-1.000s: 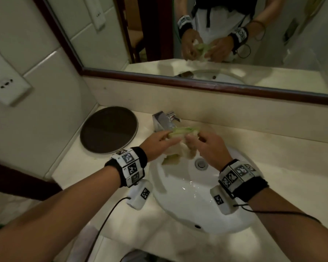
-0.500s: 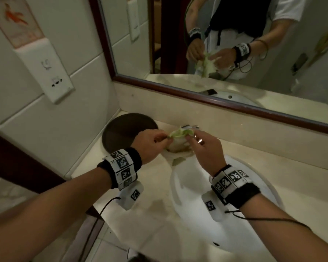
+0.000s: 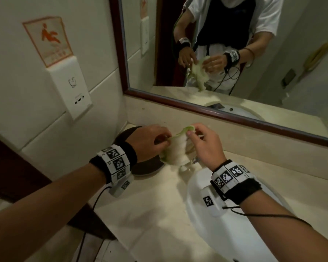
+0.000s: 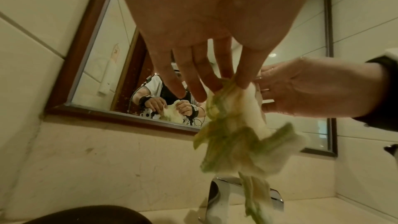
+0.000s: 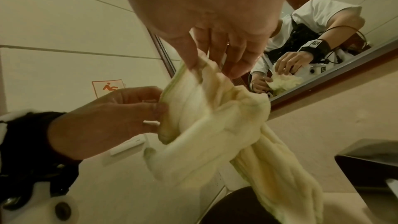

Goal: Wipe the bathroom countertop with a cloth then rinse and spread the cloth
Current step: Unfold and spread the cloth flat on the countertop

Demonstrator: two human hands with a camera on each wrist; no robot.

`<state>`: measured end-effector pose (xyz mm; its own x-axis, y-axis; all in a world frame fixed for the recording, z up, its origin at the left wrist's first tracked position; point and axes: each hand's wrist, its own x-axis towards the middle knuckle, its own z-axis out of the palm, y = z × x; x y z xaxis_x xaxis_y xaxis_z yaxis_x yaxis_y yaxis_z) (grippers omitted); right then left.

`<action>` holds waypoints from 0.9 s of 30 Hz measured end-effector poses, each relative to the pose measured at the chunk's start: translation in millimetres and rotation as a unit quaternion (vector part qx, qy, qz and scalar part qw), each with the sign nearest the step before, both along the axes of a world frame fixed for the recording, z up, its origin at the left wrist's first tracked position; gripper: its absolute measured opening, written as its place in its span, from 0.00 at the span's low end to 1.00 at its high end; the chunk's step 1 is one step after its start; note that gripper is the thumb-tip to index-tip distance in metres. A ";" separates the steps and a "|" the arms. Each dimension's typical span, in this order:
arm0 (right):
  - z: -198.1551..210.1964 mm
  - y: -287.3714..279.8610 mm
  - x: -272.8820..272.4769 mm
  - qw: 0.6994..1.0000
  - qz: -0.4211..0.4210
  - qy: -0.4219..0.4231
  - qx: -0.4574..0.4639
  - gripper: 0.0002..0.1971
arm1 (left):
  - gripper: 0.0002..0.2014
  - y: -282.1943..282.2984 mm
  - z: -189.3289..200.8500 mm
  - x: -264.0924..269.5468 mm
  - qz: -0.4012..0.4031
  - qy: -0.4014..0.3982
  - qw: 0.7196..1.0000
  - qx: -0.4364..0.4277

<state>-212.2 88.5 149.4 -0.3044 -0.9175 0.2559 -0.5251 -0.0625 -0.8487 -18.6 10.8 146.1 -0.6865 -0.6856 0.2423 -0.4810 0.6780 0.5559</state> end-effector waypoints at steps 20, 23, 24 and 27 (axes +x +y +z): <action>11.1 -23.2 22.3 0.996 0.031 -0.079 0.008 0.14 | 0.06 -10.0 -15.5 25.7 0.046 0.075 0.992 0.088; 11.3 -21.7 20.1 0.995 0.030 -0.089 -0.012 0.16 | 0.08 -4.3 -8.7 27.5 0.005 0.098 0.992 0.074; 11.8 -20.5 19.2 0.996 0.036 -0.083 -0.018 0.17 | 0.07 -4.1 -8.6 28.3 -0.009 0.093 0.994 0.061; 15.8 -15.9 20.5 0.996 0.068 -0.047 -0.024 0.17 | 0.05 -11.5 -14.7 30.9 -0.010 0.089 0.995 0.033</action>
